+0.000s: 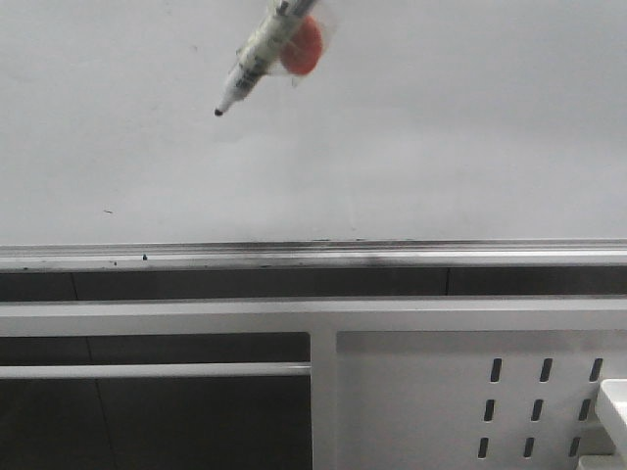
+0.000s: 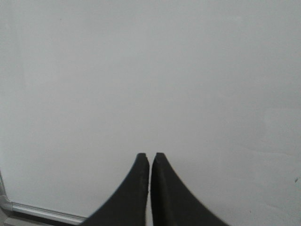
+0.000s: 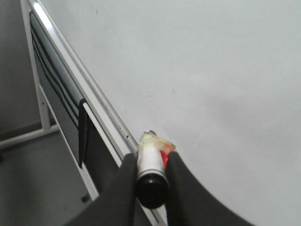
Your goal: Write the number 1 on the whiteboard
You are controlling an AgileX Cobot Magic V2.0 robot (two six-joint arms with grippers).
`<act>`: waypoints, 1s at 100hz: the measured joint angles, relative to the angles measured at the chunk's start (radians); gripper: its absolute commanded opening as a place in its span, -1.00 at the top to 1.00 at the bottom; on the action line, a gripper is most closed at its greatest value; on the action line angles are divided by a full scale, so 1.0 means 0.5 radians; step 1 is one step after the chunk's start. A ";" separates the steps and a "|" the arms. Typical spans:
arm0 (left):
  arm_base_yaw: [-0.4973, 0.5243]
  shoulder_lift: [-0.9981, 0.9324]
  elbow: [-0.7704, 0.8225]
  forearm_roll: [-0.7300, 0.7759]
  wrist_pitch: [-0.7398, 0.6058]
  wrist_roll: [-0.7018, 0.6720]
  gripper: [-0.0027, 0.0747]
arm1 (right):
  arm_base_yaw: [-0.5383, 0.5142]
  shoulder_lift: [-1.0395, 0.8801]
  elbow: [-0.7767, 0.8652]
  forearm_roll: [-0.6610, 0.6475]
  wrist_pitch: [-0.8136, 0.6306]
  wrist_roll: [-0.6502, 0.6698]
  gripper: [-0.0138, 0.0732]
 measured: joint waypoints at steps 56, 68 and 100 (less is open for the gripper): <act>0.000 0.000 0.000 0.000 0.000 0.000 0.98 | 0.020 -0.840 0.743 0.241 -0.113 0.043 0.86; 0.000 0.000 0.000 0.000 -0.003 0.000 0.98 | 0.020 -0.923 0.756 0.278 -0.063 0.043 0.86; 0.000 0.000 0.000 0.000 -0.003 0.000 0.98 | 0.020 -0.950 0.756 0.289 -0.139 0.044 0.86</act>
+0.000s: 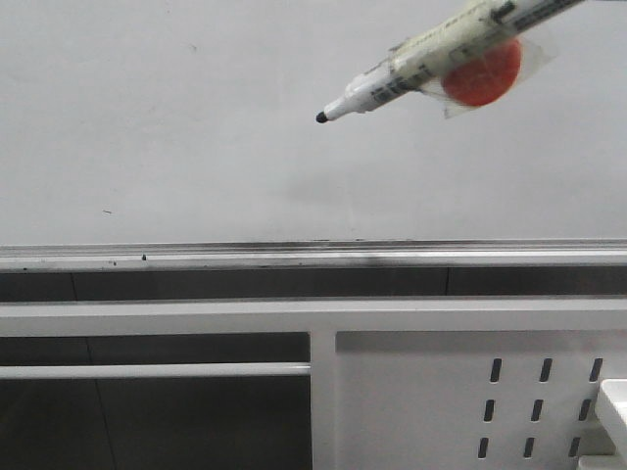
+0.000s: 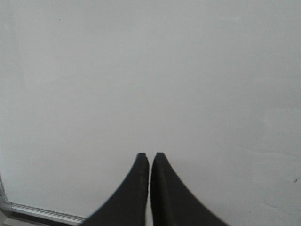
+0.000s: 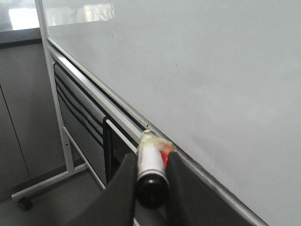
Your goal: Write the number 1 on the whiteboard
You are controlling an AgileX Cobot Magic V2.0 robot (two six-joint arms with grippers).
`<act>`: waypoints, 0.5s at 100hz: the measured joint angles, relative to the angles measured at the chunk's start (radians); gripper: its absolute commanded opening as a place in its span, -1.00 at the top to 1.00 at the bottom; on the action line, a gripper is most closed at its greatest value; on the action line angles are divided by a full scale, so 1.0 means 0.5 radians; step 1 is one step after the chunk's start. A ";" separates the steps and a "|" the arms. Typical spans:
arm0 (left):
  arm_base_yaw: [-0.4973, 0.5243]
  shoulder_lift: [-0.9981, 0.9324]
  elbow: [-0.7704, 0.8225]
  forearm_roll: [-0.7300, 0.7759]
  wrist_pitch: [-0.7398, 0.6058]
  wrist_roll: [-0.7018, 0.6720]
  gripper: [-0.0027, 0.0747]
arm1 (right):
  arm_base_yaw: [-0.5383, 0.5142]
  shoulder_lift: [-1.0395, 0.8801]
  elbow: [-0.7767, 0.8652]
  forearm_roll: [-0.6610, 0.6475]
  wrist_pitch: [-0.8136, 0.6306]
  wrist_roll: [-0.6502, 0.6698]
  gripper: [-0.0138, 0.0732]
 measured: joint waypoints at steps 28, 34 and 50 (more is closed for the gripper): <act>0.000 0.000 0.000 0.013 -0.049 0.000 0.98 | 0.000 0.000 -0.007 0.038 -0.055 0.004 0.86; 0.000 0.000 0.000 0.016 -0.086 0.000 0.98 | 0.000 0.000 -0.007 0.047 -0.073 0.004 0.86; 0.000 0.000 0.000 0.025 -0.232 0.000 0.98 | -0.065 0.000 -0.007 0.065 -0.121 0.004 0.86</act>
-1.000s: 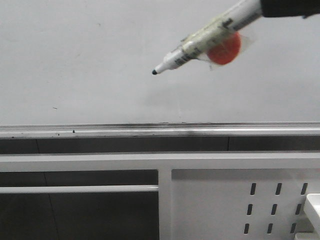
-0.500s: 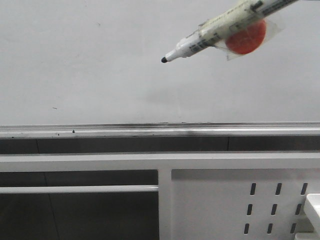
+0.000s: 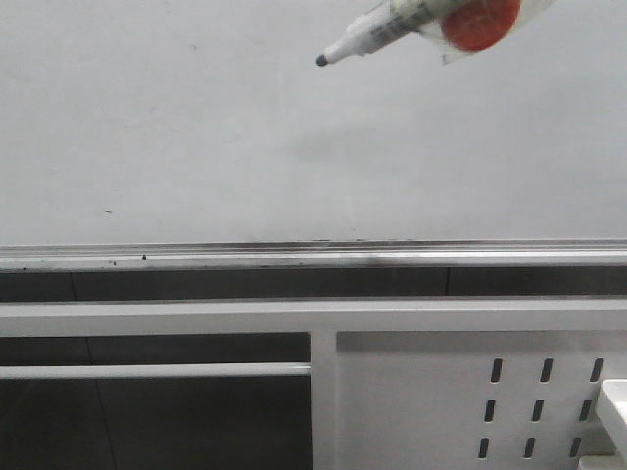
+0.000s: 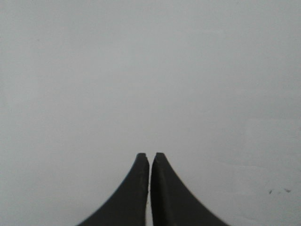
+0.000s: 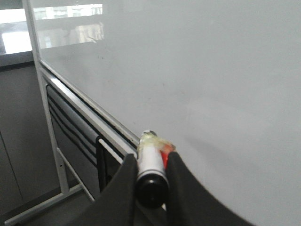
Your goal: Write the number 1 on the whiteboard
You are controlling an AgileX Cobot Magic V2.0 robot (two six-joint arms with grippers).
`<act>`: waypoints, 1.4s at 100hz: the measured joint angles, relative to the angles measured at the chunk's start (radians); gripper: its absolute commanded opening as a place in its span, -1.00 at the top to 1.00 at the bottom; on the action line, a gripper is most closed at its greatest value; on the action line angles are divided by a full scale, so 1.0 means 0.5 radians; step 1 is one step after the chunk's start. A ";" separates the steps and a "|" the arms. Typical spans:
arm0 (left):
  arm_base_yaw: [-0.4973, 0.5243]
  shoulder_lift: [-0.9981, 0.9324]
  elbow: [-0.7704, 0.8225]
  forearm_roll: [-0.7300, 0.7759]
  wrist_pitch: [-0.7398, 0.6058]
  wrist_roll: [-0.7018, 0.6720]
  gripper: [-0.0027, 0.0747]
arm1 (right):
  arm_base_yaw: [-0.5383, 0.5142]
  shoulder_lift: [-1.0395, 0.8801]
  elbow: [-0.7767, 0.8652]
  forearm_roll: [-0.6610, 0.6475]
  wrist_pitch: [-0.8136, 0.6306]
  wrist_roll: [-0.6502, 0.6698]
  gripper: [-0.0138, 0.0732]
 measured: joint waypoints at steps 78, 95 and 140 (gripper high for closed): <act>0.000 0.000 0.000 0.028 -0.683 0.000 0.98 | -0.190 0.258 -0.207 0.023 0.009 -0.005 0.84; 0.000 0.000 0.000 0.028 -0.683 0.000 0.98 | -0.307 0.386 -0.237 0.023 0.009 -0.008 0.84; 0.000 0.000 0.000 0.028 -0.683 0.000 0.98 | -0.359 0.399 -0.246 0.003 -0.084 -0.008 0.84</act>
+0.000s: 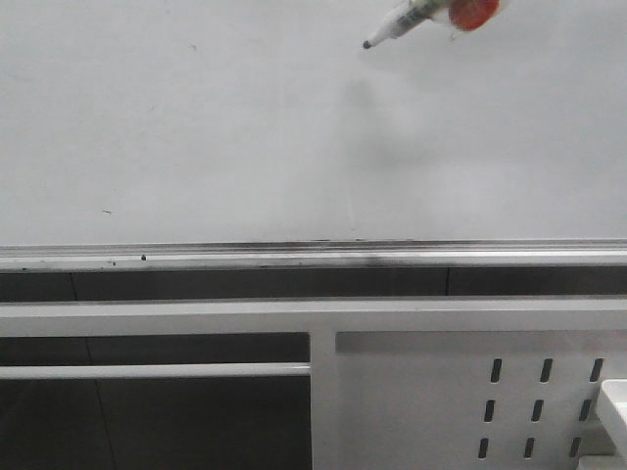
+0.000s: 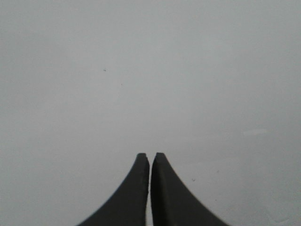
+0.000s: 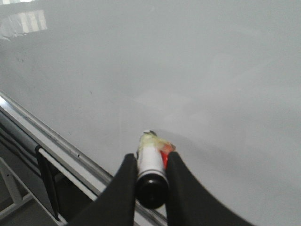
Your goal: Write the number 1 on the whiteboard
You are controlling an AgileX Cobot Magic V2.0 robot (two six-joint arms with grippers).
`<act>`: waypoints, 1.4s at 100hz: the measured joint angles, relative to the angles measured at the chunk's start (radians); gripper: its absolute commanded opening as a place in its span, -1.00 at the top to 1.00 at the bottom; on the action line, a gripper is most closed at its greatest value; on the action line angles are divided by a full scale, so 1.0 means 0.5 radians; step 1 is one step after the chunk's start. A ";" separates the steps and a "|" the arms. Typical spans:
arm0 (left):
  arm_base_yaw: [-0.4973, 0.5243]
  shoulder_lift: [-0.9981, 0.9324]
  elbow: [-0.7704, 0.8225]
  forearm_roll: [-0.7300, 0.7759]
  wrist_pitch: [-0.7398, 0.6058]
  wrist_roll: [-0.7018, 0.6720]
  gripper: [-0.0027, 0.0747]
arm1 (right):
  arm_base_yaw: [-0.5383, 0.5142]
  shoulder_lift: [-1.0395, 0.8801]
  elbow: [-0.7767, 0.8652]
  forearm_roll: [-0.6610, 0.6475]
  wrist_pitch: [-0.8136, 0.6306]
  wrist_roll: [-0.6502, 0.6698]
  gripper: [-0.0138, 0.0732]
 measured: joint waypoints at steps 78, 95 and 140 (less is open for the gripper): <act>0.000 0.000 0.000 0.000 0.000 0.000 0.98 | -0.014 0.332 -0.125 -0.088 0.022 0.000 0.84; 0.000 0.000 0.000 0.000 0.000 0.000 0.98 | -0.014 0.448 -0.125 -0.088 0.037 0.000 0.84; 0.000 0.000 0.089 -0.004 -0.287 0.000 0.87 | 0.165 0.400 -0.125 -0.093 0.267 0.000 0.84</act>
